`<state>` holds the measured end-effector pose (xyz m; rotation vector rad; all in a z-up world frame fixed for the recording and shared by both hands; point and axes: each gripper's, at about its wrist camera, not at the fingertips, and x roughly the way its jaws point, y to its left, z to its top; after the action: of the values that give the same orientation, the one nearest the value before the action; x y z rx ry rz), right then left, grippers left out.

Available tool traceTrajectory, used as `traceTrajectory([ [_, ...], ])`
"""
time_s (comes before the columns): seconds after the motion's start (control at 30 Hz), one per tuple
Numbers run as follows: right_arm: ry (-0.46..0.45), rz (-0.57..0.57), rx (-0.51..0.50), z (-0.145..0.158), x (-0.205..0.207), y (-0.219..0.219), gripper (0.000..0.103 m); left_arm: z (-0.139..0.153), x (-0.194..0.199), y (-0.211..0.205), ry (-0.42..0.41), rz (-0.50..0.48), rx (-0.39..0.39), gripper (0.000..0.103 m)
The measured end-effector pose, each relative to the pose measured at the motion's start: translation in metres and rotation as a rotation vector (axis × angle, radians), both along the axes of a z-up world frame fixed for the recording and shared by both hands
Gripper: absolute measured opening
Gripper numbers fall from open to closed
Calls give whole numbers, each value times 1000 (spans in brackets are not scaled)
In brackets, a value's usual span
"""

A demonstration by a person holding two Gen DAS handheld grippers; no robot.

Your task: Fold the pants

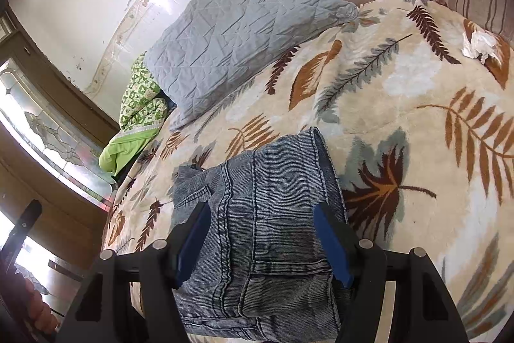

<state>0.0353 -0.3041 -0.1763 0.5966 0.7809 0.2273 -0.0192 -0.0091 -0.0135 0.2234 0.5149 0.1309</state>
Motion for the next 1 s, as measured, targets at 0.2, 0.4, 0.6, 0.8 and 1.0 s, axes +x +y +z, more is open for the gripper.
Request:
traceTrajectory([
  [0.2, 3, -1, 1, 0, 0, 0, 70, 2, -1, 1, -6, 0, 2, 87],
  [0.4, 7, 0, 3, -1, 0, -1, 70, 4, -1, 0, -2, 1, 5, 87],
  [0.6, 12, 0, 3, -2, 0, 0, 70, 1, 3, 1, 10, 0, 6, 87],
  [0.8, 22, 3, 0, -4, 3, 2, 70, -4, 7, 4, 21, 4, 0, 87],
  [1.0, 33, 3, -6, -7, 5, 2, 70, -8, 12, 7, 32, 8, -6, 87],
])
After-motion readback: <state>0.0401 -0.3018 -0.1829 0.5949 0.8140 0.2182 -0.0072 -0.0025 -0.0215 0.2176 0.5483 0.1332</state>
